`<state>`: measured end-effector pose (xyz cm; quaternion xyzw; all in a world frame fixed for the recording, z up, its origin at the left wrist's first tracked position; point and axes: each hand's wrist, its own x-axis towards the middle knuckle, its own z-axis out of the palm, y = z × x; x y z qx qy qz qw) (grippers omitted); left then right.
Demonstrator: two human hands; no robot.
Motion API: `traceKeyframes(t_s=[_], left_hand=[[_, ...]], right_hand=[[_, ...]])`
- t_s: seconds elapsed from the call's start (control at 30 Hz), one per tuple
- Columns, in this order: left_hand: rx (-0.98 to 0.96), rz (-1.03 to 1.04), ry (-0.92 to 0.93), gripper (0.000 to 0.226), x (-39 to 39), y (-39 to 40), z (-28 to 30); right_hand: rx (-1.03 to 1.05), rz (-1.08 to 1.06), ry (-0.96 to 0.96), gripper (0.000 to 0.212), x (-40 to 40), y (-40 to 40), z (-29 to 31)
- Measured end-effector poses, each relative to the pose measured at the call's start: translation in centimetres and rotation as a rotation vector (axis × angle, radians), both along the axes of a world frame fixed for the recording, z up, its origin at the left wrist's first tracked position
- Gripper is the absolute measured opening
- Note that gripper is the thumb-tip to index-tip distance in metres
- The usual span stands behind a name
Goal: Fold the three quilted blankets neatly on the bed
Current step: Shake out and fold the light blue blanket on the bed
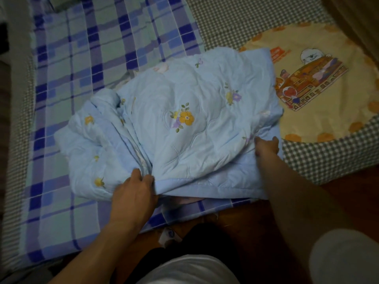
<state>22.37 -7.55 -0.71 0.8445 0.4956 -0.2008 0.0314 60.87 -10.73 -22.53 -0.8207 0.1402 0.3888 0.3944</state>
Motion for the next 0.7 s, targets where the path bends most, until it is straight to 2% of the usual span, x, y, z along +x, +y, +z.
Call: traceKeyframes(t_s=[0.03,0.07,0.1,0.13,0.2,0.27,0.33,0.4,0.47,0.53,0.57,0.63,0.7], left_hand=[[-0.001,-0.004,-0.004,0.035,-0.1,0.1,-0.1],[-0.003,-0.008,-0.003,0.036,-0.1,0.2,-0.1],[-0.004,-0.011,0.002,0.037,-0.1,0.2,-0.1],[-0.001,-0.014,0.007,0.037,-0.1,0.3,-0.2],[0.003,-0.021,0.015,0.035,0.0,0.2,-0.1],[0.013,-0.029,0.020,0.034,0.1,0.2,-0.1],[0.021,-0.035,0.016,0.034,0.1,0.3,0.1],[0.027,-0.049,0.008,0.034,0.2,0.4,0.2],[0.030,-0.066,0.002,0.036,0.2,0.4,0.3],[0.035,-0.077,-0.003,0.034,0.1,0.5,0.3],[0.040,-0.079,-0.001,0.032,0.0,0.6,0.2],[0.049,-0.079,0.007,0.030,-0.2,0.8,0.2],[0.068,-0.085,0.030,0.029,-0.3,1.1,0.2]], right_hand=[[-0.031,0.072,0.065,0.100,0.5,0.3,0.6],[-0.030,0.144,0.033,0.102,1.3,0.6,-0.2],[-0.045,0.210,0.064,0.097,2.0,0.6,-0.8],[-0.050,0.320,0.057,0.081,2.5,0.7,-0.6],[-0.036,0.410,0.077,0.043,2.8,0.2,-0.3],[-0.029,0.461,0.050,0.032,2.9,0.1,1.0],[0.015,0.405,0.013,0.033,3.5,-0.2,2.6],[-0.011,0.319,-0.211,0.037,4.1,-1.2,5.2],[0.158,0.137,-0.163,0.037,3.7,-3.3,9.1],[0.264,0.078,-0.015,0.028,2.9,-6.8,9.9],[0.240,0.109,0.013,0.032,2.1,-8.8,9.5],[0.116,0.151,0.046,0.067,0.4,-12.4,7.0],[0.158,0.077,0.249,0.086,-0.9,-16.1,2.2]])
